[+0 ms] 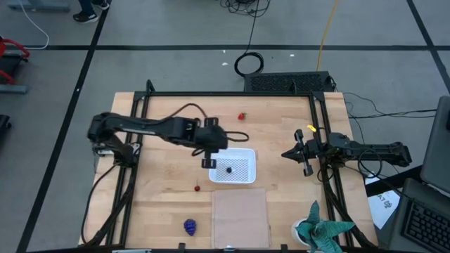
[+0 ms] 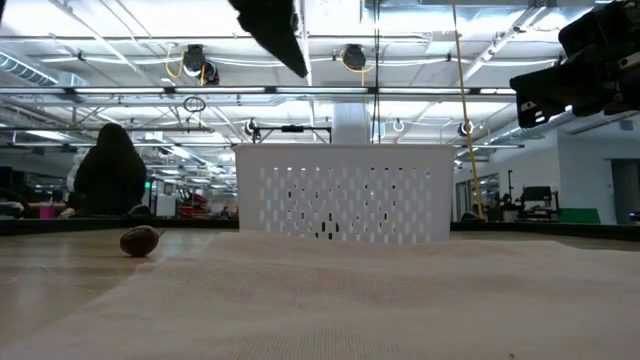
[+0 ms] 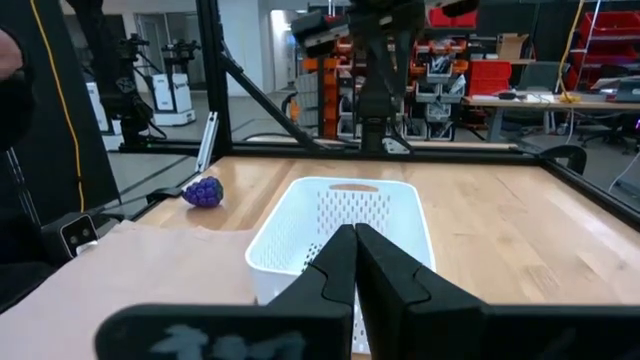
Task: Pick and placing Produce into tupperware
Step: Put the red strawberry into the white bin
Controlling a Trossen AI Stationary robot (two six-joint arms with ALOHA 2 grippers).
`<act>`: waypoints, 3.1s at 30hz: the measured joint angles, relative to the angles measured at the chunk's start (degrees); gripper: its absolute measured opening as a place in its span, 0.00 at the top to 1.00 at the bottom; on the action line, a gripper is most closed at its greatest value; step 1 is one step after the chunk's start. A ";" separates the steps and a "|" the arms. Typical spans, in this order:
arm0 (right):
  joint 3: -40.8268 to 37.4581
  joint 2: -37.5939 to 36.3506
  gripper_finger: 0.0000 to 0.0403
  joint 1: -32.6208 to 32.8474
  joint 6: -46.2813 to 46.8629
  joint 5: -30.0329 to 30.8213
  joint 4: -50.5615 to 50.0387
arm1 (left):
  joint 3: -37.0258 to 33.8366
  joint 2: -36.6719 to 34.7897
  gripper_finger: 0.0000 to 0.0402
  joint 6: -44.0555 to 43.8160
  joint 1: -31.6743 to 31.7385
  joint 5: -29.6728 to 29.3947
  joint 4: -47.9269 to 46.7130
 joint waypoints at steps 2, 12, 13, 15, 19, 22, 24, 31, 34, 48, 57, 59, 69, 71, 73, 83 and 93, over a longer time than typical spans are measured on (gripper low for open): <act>0.00 0.14 1.00 0.00 0.00 0.00 0.06 | -6.42 -3.31 1.00 0.11 1.06 5.08 7.59; 0.00 0.35 1.00 0.00 -0.04 0.00 0.53 | -26.89 -18.10 1.00 -4.66 5.02 9.44 21.60; -0.01 0.35 1.00 0.00 -0.04 0.00 0.53 | -28.20 -20.54 1.00 -4.54 5.00 9.28 23.18; 0.00 0.37 1.00 0.00 -0.02 0.02 0.55 | -31.12 -25.88 1.00 -4.10 4.64 8.22 26.05; 0.00 0.43 1.00 0.00 0.00 0.04 0.87 | -39.43 -34.70 1.00 -4.57 5.27 7.34 31.07; -0.01 0.65 1.00 0.00 0.00 0.02 0.95 | -48.31 -38.77 1.00 -7.93 6.69 6.97 38.44; 0.00 1.14 1.00 0.00 0.00 0.02 1.51 | -54.68 -40.96 1.00 -9.69 7.54 5.83 43.84; 0.00 1.55 1.00 0.00 1.37 0.02 1.62 | -66.73 -47.84 1.00 -13.24 8.08 0.97 53.95; -0.02 1.59 1.00 0.00 1.52 0.02 1.68 | -68.04 -51.43 1.00 -9.42 5.69 -0.74 54.83; 0.00 1.59 1.00 0.00 2.62 -0.13 1.71 | -73.29 -63.07 1.00 -0.41 3.06 -6.77 57.71; -0.01 1.61 1.00 0.00 2.58 -0.15 1.69 | -84.35 -63.98 1.00 -3.95 4.62 -0.89 71.98; 0.00 1.61 1.00 0.00 2.58 -0.15 1.74 | -85.77 -64.64 1.00 -3.89 4.61 -0.73 73.31; 0.00 1.61 1.00 0.00 2.58 -0.15 1.62 | -86.77 -68.49 1.00 0.34 4.58 11.11 73.98; -0.01 1.61 1.00 0.00 2.58 -0.17 1.62 | -86.77 -69.69 1.00 1.23 4.58 10.82 73.16; -0.01 1.61 1.00 0.00 2.58 -0.17 1.62 | -86.77 -71.03 1.00 1.75 4.58 10.78 72.02; 0.00 1.61 1.00 0.00 1.47 -0.17 1.36 | -86.75 -72.44 0.99 1.51 4.58 10.58 69.19; 0.00 1.61 1.00 0.01 0.35 -0.17 1.36 | -86.75 -72.42 0.99 1.31 4.58 10.56 67.98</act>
